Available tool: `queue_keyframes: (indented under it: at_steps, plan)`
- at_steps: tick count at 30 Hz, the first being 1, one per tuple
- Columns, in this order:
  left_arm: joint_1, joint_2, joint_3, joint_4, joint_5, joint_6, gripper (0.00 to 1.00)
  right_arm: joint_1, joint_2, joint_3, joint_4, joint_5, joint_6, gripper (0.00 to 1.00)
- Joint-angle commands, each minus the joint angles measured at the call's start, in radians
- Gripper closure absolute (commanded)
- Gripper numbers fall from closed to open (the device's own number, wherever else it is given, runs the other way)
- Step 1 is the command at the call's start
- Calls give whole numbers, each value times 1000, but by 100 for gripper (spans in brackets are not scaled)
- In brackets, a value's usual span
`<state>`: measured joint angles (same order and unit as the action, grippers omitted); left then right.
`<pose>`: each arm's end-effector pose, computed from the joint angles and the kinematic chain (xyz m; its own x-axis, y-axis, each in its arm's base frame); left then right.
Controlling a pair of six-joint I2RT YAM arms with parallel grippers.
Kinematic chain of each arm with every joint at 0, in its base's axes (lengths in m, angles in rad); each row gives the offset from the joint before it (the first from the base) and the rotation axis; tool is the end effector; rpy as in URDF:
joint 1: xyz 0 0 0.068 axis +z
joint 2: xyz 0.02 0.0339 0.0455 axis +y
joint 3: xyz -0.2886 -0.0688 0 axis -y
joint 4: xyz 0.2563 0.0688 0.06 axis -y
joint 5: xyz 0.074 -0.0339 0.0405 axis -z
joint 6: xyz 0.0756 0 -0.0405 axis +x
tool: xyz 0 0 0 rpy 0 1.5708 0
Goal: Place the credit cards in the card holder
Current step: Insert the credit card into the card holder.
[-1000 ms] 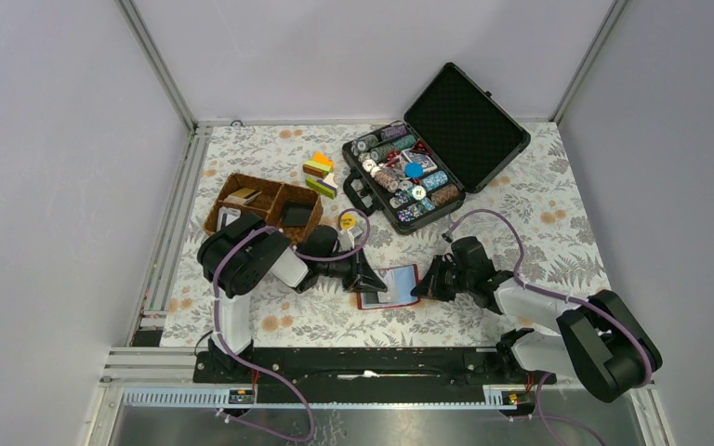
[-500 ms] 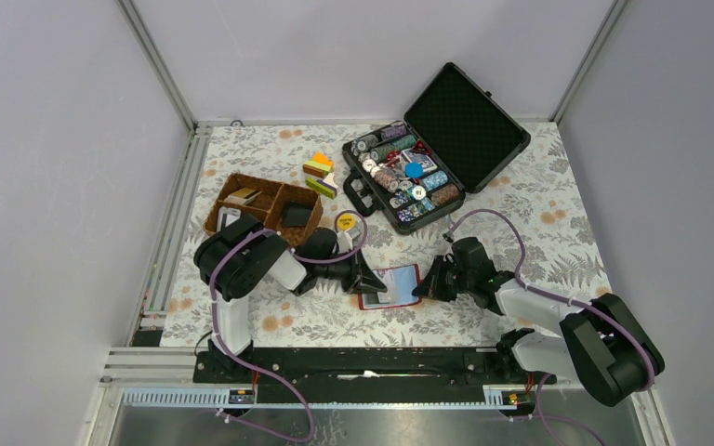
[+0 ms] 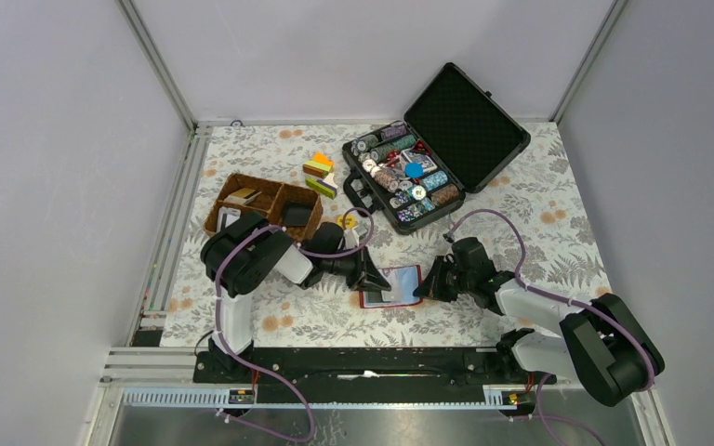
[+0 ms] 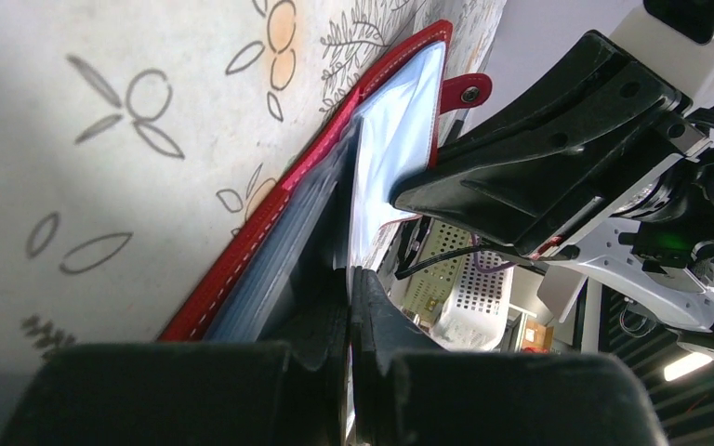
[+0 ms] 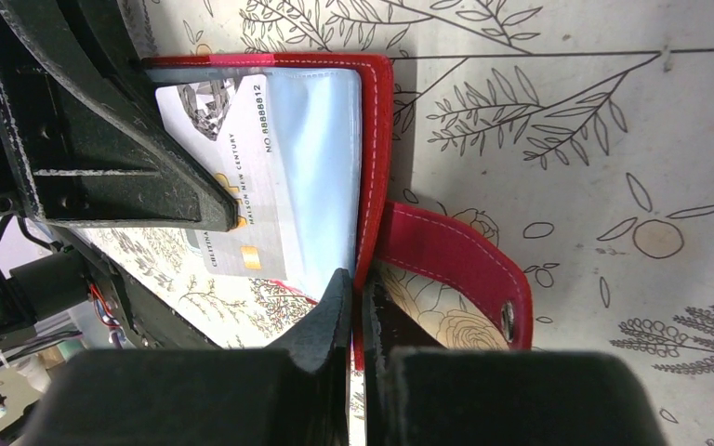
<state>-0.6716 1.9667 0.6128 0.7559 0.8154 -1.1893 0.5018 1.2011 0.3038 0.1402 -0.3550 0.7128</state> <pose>0.2390 -0.2603 0.0716 -0.9971 -0.0202 0.0727 -0.0749 0.3856 -0.9196 0.1871 0.1326 0.1202 -0.8953 0.2082 -0.3938 -0.1150 0.7460 0.6559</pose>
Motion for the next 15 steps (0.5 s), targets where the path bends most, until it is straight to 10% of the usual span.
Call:
queue_keyframes:
  at_steps: [1,15]
  plan:
    - [-13,35,33,-104,-19,65,100,2,-2,21,-27,34,-23,100]
    - [-23,33,38,-119,26,55,100,1,-41,23,-48,77,-17,100]
